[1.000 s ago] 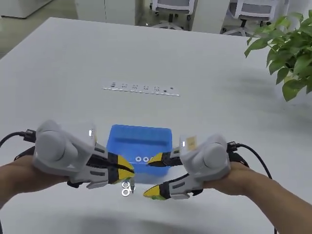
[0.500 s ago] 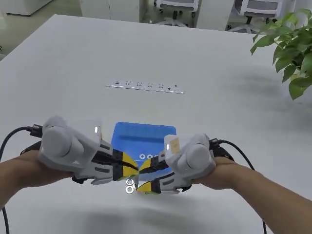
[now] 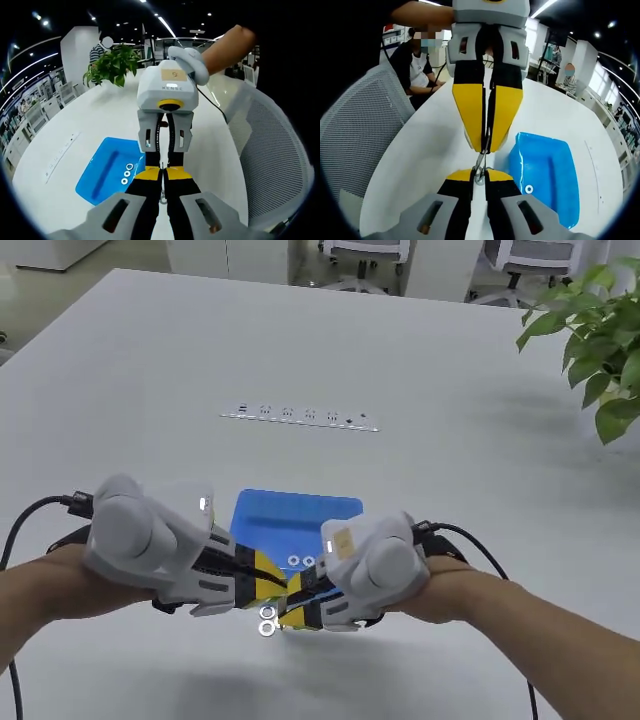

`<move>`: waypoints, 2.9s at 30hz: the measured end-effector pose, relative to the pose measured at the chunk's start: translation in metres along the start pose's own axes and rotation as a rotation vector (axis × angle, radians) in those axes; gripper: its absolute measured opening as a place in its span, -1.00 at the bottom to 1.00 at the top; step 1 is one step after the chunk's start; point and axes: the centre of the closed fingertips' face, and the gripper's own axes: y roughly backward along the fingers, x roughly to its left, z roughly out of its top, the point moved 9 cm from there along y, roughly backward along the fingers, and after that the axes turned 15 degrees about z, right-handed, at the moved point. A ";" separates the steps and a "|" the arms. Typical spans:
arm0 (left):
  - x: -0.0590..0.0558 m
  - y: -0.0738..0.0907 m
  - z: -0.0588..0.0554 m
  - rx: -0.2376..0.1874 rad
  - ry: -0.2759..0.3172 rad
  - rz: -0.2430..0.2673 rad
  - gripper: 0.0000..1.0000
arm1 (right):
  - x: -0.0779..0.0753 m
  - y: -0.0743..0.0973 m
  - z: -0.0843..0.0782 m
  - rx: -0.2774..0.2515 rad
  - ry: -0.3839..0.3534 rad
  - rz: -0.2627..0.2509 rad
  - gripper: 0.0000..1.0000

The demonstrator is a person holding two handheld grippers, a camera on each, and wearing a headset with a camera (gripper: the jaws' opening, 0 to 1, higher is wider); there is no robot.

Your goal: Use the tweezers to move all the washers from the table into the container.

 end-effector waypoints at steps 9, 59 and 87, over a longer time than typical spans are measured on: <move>0.000 0.000 0.000 0.004 0.001 0.003 -0.89 | 0.000 0.001 0.000 -0.009 -0.037 -0.008 -0.83; -0.004 0.029 -0.021 -0.042 0.279 0.111 0.17 | -0.009 0.042 0.028 -0.060 -0.023 -0.051 -0.83; -0.010 0.048 -0.032 -0.032 0.347 0.245 0.97 | -0.053 0.057 0.039 -0.083 0.027 -0.091 -0.83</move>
